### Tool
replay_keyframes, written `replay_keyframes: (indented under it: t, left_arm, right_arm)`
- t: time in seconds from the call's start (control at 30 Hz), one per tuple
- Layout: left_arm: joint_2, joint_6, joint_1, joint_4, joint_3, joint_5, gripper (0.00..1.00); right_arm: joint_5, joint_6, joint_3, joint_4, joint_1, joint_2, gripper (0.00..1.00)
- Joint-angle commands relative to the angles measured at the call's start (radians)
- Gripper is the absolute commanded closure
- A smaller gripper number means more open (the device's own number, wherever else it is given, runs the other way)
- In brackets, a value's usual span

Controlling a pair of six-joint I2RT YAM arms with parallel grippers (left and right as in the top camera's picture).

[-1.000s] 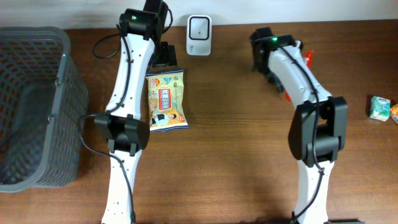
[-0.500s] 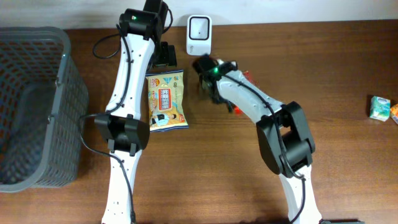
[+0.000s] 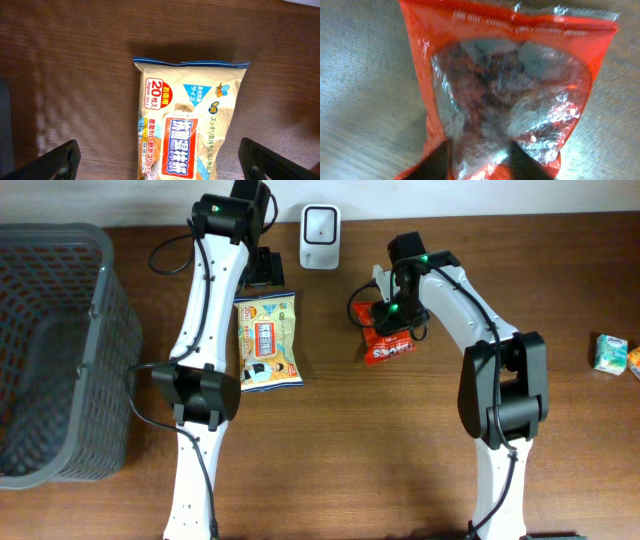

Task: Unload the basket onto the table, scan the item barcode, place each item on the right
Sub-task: 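Hold the red bag up in front of the scanner window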

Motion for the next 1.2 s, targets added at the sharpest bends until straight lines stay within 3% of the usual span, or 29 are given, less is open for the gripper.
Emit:
replay_keyframes:
  t: [0.0, 0.13, 0.23, 0.3, 0.37, 0.5, 0.63, 0.67, 0.7, 0.73, 0.77, 0.8, 0.93, 1.03, 1.17]
  left_arm:
    - [-0.006, -0.006, 0.002, -0.002, 0.015, 0.003, 0.01]
    - [-0.006, -0.006, 0.002, -0.002, 0.015, 0.003, 0.01]
    - [-0.006, -0.006, 0.002, -0.002, 0.015, 0.003, 0.01]
    - [-0.006, -0.006, 0.002, -0.002, 0.015, 0.003, 0.01]
    - [-0.006, -0.006, 0.002, -0.002, 0.015, 0.003, 0.01]
    - [-0.006, -0.006, 0.002, -0.002, 0.015, 0.003, 0.01]
    - [-0.006, -0.006, 0.002, -0.002, 0.015, 0.003, 0.01]
    - [-0.006, -0.006, 0.002, -0.002, 0.015, 0.003, 0.01]
    - [-0.006, -0.006, 0.002, -0.002, 0.015, 0.003, 0.01]
    - [-0.006, -0.006, 0.002, -0.002, 0.015, 0.003, 0.01]
    - [-0.006, -0.006, 0.002, -0.002, 0.015, 0.003, 0.01]
    - [-0.006, -0.006, 0.002, -0.002, 0.015, 0.003, 0.01]
    - [-0.006, -0.006, 0.001, -0.002, 0.015, 0.003, 0.01]
    - [-0.006, -0.006, 0.001, -0.002, 0.015, 0.003, 0.01]
    - [-0.006, -0.006, -0.001, -0.002, 0.015, 0.003, 0.01]
  right_arm:
    - [-0.034, 0.095, 0.064, -0.066, 0.009, -0.027, 0.8]
    - [-0.052, 0.15, 0.193, -0.208, 0.013, -0.04, 0.84]
    - [0.121, 0.222, 0.137, -0.152, 0.014, -0.021, 0.89]
    - [0.104, 0.277, 0.076, -0.082, 0.015, 0.009, 0.96]
    - [-0.021, 0.282, 0.042, -0.044, 0.022, 0.024, 0.96]
    - [-0.035, 0.312, -0.034, 0.047, 0.088, 0.028, 0.96]
    - [-0.034, 0.33, 0.065, -0.061, 0.117, 0.013, 0.96]
    - [-0.034, 0.33, 0.13, -0.124, 0.113, 0.01, 0.93]
    - [-0.034, 0.325, 0.173, -0.159, 0.112, 0.01, 0.84]
    - [-0.034, 0.26, 0.186, -0.172, 0.112, 0.01, 0.38]
    - [-0.033, 0.192, 0.184, -0.193, 0.112, 0.011, 0.17]
    - [-0.019, 0.189, 0.17, -0.205, 0.112, 0.012, 0.1]
    - [0.067, 0.19, 0.057, -0.135, 0.111, 0.012, 0.08]
    - [0.041, 0.263, 0.013, -0.049, 0.119, 0.012, 0.14]
    - [0.076, 0.285, 0.113, -0.145, 0.114, -0.021, 0.17]
